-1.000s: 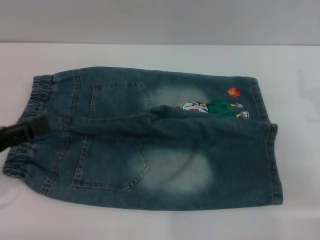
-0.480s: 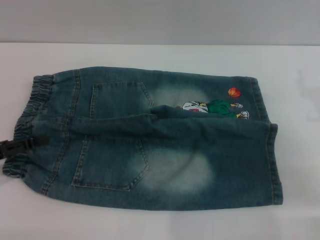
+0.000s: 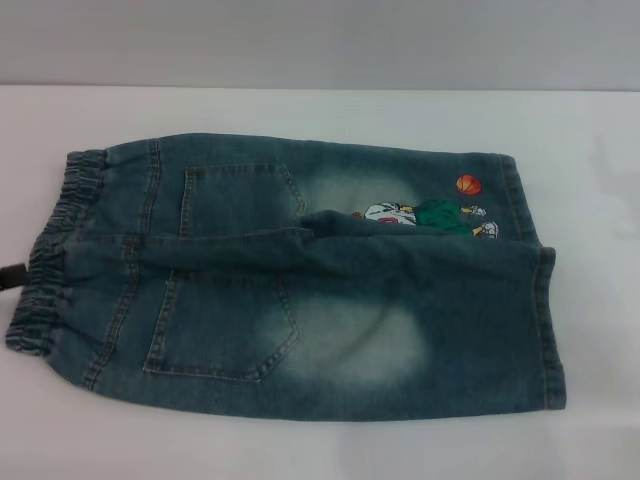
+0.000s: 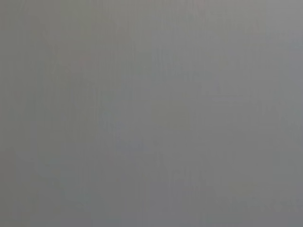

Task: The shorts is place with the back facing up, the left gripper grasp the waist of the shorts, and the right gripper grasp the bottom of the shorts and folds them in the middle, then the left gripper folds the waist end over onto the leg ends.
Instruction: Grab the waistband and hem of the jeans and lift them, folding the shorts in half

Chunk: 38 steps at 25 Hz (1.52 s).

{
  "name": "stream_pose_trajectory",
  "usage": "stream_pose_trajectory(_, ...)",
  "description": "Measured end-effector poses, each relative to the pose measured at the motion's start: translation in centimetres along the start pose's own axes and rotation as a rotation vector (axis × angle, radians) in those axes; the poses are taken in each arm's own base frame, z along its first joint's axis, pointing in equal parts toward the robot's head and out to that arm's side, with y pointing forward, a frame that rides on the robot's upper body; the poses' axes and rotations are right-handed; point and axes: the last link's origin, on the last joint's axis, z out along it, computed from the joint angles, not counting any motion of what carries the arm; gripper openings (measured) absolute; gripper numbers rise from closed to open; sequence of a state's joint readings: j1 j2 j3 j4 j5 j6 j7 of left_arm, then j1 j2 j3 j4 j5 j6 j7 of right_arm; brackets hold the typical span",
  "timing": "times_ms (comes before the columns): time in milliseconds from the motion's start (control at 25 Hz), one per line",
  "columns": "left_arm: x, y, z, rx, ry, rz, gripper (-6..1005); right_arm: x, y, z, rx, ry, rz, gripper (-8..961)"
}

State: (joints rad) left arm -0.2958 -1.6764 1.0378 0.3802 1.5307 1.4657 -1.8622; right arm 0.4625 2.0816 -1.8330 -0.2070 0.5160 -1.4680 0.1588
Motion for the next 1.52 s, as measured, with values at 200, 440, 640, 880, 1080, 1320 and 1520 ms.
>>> stream_pose_trajectory(200, -0.7, -0.4, -0.1, 0.024, -0.023, -0.011, 780, 0.0, -0.1, 0.1, 0.0, -0.001, -0.004, 711)
stream_pose_trajectory(440, -1.3, -0.3, 0.5, 0.025, -0.04, -0.018, 780, -0.1, 0.0, 0.3, -0.002, -0.007, -0.005, 712)
stream_pose_trajectory(640, -1.7, -0.7, 0.7, 0.05, -0.065, -0.018, 779, -0.1, -0.1, 0.4, -0.003, -0.008, -0.006, 712)
stream_pose_trajectory(880, -2.1, -1.2, 0.7, 0.086, -0.056, -0.034, 778, 0.0, -0.1, 0.4, -0.004, 0.0, -0.007, 711)
stream_pose_trajectory(1080, -2.1, -1.4, 0.5, 0.099, -0.053, -0.038, 778, 0.0, 0.0, 0.5, -0.005, 0.002, -0.007, 711)
stream_pose_trajectory(1320, -2.3, -1.7, 0.4, 0.115, -0.067, -0.037, 777, 0.0, 0.0, 0.5, -0.005, 0.002, -0.007, 712)
stream_pose_trajectory(1520, -2.7, -1.9, 0.8, 0.14, -0.111, -0.041, 777, 0.0, 0.0, 0.5, -0.005, 0.002, -0.007, 711)
